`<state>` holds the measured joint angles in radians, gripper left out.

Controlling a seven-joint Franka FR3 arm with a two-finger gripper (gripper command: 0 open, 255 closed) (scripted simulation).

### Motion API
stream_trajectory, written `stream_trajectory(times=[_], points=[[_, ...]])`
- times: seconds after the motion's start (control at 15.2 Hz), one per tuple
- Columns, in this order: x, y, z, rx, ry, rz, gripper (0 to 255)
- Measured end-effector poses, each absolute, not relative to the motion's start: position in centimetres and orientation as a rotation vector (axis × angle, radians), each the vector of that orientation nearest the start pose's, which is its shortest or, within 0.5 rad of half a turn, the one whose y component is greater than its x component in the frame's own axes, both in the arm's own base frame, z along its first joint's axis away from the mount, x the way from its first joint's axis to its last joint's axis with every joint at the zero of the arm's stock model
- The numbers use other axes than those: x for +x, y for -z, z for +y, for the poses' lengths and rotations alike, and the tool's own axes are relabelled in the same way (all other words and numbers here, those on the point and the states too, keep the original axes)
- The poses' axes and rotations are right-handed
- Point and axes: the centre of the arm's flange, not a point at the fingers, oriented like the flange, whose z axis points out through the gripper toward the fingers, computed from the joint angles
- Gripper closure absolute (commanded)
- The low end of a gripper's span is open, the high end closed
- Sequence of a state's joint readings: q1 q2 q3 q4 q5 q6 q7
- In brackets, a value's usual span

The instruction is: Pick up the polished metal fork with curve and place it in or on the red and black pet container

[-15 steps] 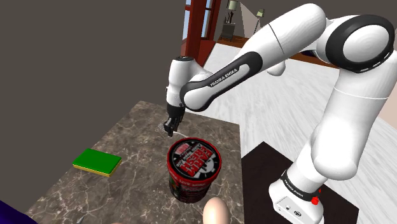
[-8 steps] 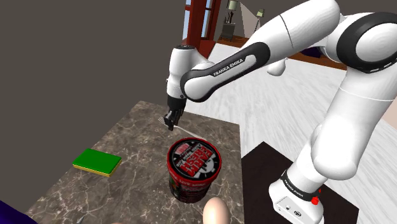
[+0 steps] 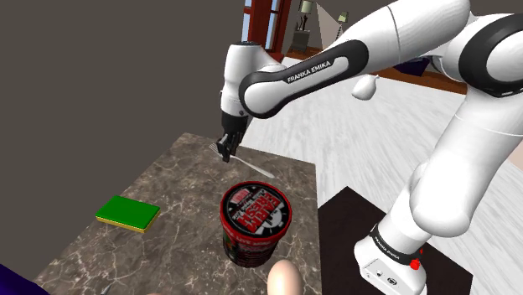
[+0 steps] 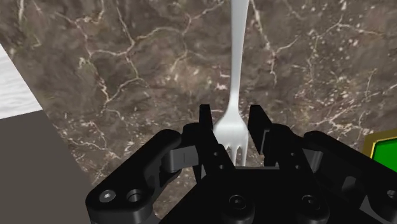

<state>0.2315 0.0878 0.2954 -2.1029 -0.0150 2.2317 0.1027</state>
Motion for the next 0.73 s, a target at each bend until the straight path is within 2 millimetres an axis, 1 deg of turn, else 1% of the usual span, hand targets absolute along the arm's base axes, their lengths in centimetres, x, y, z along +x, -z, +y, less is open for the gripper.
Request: stream_trajectory(times=[0.73], points=[[48.6, -44.2, 28.2, -3.042, 0.060, -0.667, 255]])
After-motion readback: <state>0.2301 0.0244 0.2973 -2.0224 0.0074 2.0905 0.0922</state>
